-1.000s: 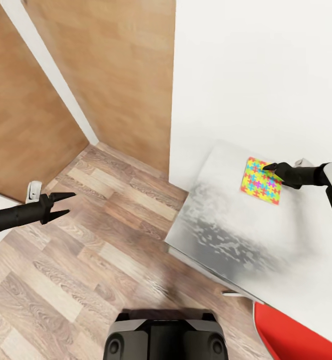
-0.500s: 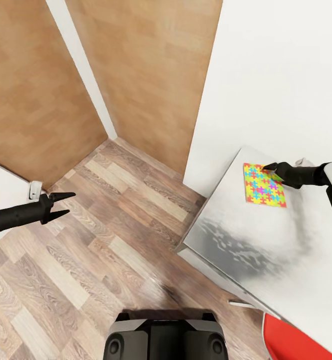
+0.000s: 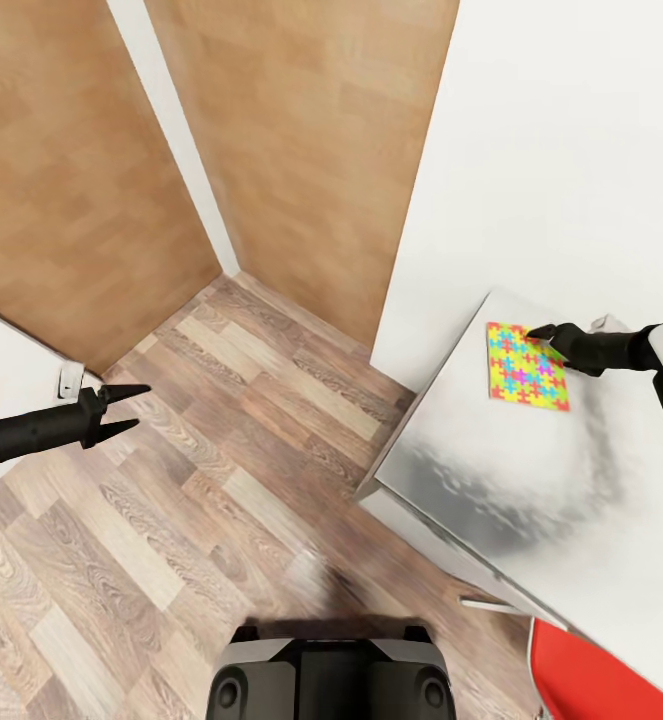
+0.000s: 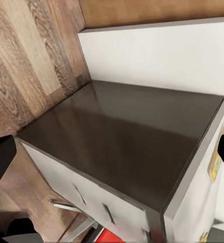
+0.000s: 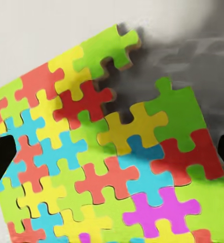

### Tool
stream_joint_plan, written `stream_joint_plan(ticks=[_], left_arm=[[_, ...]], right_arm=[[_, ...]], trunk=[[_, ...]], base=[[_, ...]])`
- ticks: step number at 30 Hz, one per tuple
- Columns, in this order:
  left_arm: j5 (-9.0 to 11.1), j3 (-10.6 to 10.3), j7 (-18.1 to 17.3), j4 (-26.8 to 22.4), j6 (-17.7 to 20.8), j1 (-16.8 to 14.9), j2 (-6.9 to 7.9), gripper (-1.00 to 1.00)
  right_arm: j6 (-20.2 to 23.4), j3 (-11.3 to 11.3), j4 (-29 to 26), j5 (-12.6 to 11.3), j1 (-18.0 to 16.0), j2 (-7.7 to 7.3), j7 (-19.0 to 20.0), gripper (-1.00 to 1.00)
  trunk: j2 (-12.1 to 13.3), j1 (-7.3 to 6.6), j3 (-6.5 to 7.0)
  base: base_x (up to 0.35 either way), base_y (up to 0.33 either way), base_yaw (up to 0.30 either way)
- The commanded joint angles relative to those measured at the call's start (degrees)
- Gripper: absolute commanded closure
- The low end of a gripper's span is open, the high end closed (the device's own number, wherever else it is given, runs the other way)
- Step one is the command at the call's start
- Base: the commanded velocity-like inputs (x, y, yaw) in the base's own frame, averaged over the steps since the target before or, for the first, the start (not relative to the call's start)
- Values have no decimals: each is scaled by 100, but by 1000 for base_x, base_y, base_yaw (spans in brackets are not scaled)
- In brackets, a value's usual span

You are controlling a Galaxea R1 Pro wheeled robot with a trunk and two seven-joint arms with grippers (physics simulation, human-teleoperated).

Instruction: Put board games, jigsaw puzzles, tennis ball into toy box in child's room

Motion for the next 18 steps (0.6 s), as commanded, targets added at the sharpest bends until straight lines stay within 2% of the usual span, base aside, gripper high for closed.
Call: stream_joint_plan(ticks=[1, 10, 18], left_arm=[[55, 4, 53, -2, 21, -4, 0, -100], [55, 5, 52, -2, 23, -4, 0, -100], [55, 13, 55, -2, 19, -4, -9, -100]], right_arm=[[2, 21, -5, -60, -5, -6, -56, -100], [1, 25, -9, -55, -5, -2, -56, -100], [0, 23, -9, -52, -5, -1, -56, -100]], trunk=[[-10, 1, -8], [-10, 1, -8], [-10, 1, -8]], base=[[-176, 117, 6], [-199, 132, 3], [-63, 42, 0]])
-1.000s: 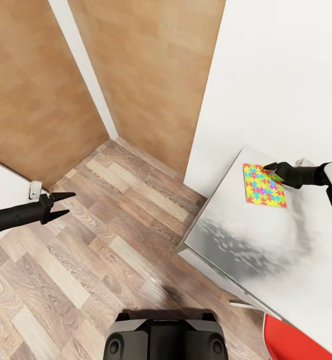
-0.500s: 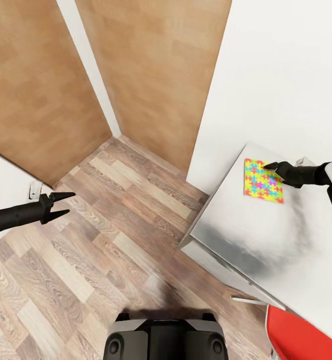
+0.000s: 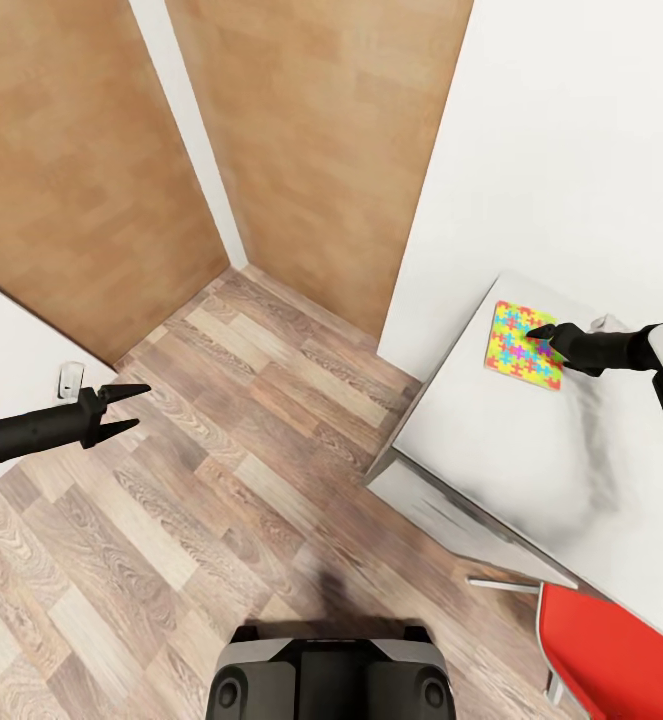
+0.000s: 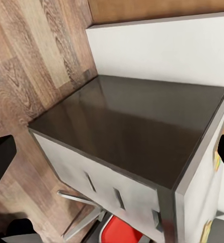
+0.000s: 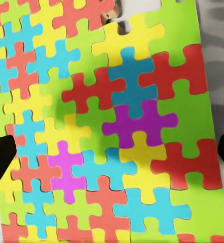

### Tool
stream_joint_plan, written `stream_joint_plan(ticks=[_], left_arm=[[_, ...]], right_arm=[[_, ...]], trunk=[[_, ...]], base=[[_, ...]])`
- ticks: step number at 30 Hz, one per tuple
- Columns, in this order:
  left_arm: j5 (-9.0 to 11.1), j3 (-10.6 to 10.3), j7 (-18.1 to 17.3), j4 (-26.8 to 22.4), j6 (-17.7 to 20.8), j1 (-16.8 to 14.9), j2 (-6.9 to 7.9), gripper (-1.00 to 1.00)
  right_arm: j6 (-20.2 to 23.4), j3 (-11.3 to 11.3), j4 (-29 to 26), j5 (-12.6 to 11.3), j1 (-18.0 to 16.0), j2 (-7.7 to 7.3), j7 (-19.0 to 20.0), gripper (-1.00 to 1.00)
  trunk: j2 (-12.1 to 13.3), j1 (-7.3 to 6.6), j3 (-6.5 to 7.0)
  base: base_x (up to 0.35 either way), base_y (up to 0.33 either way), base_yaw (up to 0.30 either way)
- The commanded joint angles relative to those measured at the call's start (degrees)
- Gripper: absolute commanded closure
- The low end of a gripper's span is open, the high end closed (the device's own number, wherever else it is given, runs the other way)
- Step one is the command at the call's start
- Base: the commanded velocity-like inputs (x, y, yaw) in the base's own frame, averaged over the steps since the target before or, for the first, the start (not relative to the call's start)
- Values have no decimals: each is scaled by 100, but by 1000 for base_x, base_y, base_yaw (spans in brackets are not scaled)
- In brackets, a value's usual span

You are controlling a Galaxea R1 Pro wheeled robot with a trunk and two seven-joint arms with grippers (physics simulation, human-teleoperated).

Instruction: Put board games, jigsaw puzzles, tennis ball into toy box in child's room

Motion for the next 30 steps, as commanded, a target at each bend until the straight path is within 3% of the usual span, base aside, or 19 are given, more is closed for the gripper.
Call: stream_joint_plan(ticks=[1, 18, 30], left_arm=[[55, 3, 55, -3, 21, -4, -1, -100], [55, 0, 59, -30, 19, -4, -16, -100], [55, 0, 61, -45, 19, -4, -18, -100]], right_arm=[[2, 20, -5, -60, -5, -6, -55, -100], [2, 19, -5, -60, -11, -3, -55, -100], [2, 18, -5, -60, -10, -11, -55, -100]], trunk=[[-10, 3, -8], [-10, 3, -8], [-10, 3, -8]], base=[[-24, 16, 0], [-7, 5, 5], [0, 0, 159]])
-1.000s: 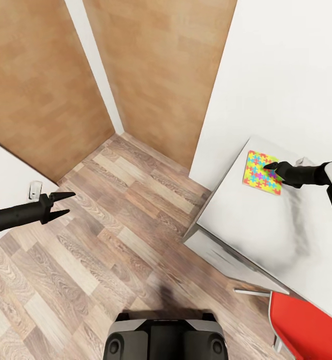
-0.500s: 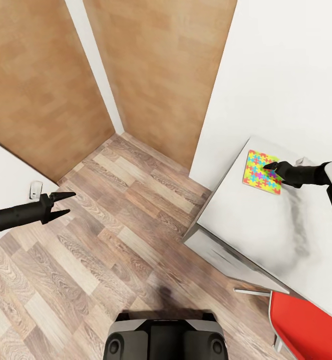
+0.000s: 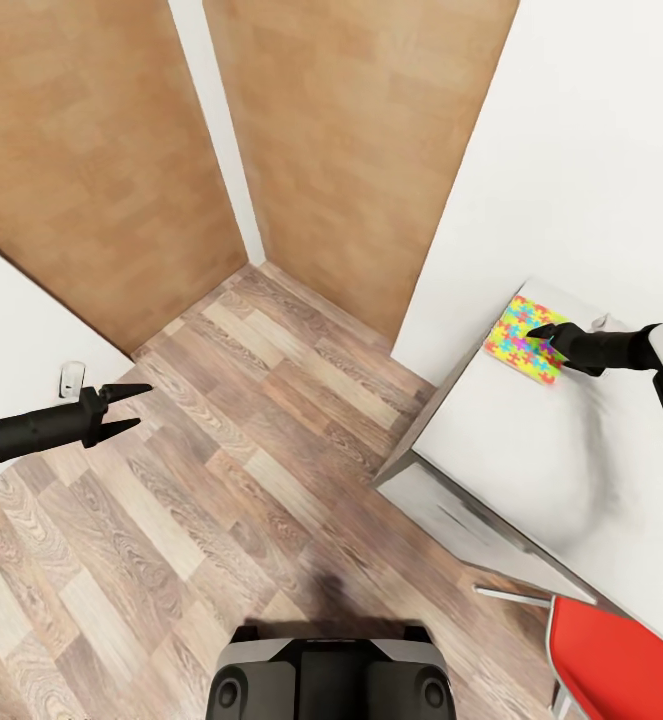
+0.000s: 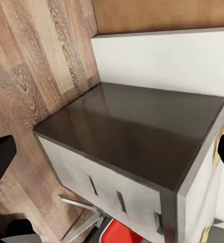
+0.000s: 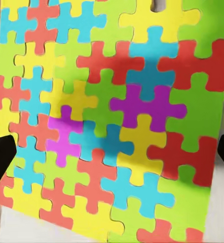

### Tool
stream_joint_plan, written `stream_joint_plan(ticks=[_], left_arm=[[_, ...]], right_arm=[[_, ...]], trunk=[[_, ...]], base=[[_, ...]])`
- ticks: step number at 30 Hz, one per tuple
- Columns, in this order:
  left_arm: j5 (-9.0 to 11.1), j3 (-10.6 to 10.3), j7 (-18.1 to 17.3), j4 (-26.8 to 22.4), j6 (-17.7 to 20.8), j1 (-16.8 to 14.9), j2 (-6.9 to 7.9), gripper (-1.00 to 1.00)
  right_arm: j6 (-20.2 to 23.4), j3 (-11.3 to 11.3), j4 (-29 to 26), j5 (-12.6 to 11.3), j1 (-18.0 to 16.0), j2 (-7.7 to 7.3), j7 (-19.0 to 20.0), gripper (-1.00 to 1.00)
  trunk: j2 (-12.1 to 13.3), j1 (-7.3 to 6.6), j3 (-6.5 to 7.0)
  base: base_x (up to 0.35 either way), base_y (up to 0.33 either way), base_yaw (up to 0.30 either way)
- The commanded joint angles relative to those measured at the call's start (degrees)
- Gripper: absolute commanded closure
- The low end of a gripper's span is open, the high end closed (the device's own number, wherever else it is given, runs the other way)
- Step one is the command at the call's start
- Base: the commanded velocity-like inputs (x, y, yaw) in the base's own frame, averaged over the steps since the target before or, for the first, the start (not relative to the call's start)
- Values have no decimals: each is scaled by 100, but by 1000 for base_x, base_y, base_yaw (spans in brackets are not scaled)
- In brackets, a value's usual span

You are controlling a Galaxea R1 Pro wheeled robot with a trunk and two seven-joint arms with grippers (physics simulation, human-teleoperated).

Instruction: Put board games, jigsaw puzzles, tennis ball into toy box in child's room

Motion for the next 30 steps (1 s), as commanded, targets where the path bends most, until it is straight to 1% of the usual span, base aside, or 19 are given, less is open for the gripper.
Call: stream_joint_plan(ticks=[1, 11, 30], left_arm=[[53, 3, 54, -3, 21, -5, 0, -100], [53, -2, 54, -4, 21, -5, -3, -100], [53, -6, 59, -4, 21, -5, -7, -100]], right_arm=[[1, 20, -5, -63, -4, -8, -54, -100], [1, 20, -5, -63, 0, -7, -54, -100], [1, 21, -5, -63, 2, -8, -54, -100]], trunk=[[-9, 3, -8], [-9, 3, -8], [-9, 3, -8]], base=[[0, 0, 95], [0, 0, 46], [0, 0, 5]])
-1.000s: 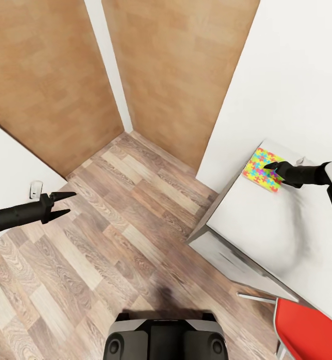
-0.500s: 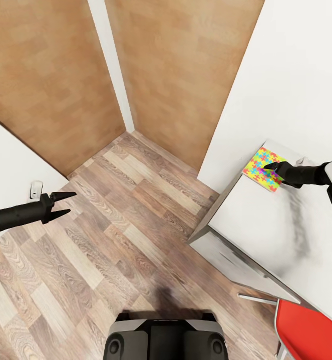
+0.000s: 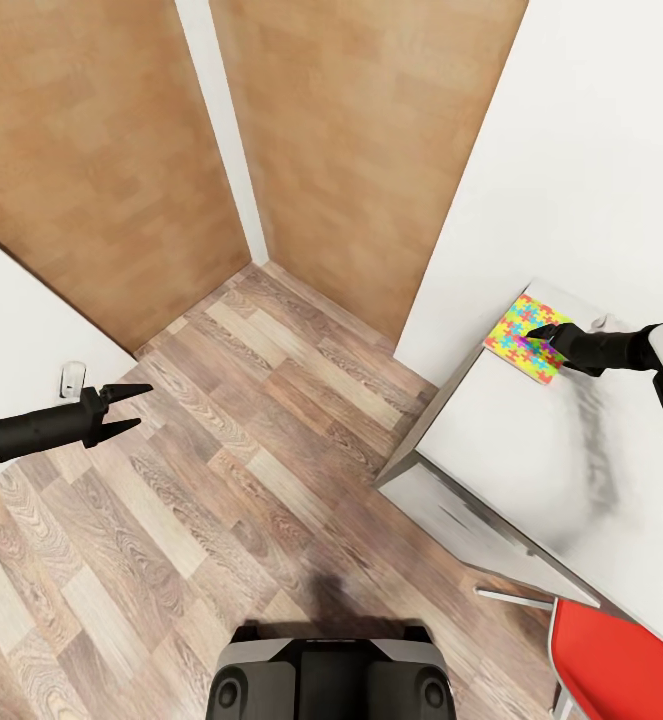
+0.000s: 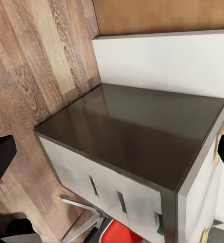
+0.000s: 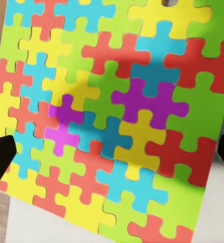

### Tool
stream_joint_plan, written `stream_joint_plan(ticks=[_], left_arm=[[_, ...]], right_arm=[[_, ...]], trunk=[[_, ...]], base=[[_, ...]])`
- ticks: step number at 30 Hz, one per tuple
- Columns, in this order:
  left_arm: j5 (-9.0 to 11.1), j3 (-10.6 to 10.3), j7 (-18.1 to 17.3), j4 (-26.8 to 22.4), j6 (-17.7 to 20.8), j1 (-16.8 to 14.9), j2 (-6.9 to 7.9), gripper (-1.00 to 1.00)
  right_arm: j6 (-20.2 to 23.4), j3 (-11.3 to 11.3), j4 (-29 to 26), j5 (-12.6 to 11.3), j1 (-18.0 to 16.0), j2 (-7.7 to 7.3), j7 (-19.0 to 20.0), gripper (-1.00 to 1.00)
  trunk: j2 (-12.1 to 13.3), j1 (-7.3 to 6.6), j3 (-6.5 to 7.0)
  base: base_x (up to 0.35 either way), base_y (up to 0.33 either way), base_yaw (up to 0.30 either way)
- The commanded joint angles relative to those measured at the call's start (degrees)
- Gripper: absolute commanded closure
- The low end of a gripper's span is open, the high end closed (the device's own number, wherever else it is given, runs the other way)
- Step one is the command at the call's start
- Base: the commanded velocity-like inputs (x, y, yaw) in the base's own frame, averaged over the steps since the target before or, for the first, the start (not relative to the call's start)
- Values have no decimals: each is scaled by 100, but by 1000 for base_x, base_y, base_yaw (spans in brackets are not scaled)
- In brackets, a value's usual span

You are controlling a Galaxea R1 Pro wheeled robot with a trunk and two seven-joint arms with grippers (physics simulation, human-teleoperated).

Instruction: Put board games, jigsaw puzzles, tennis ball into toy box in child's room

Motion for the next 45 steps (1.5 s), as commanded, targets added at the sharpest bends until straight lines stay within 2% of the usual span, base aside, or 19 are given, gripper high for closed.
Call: stream_joint_plan(ticks=[1, 9, 22, 45], left_arm=[[56, 4, 54, -3, 21, -4, 1, -100], [56, 4, 51, -9, 21, -4, 0, -100], [56, 4, 54, -23, 21, -4, 0, -100], [56, 4, 59, -29, 21, -4, 0, -100]], right_arm=[[1, 21, -4, -60, -5, -5, -55, -100], [1, 21, -4, -60, -5, -2, -55, -100], [1, 20, -4, -60, -5, 2, -55, -100], [1, 20, -4, -60, -5, 16, -55, -100]], trunk=[[-9, 3, -8], [-9, 3, -8], [-9, 3, -8], [-9, 3, -8]], base=[[0, 0, 0], [0, 0, 20], [0, 0, 137], [0, 0, 12]])
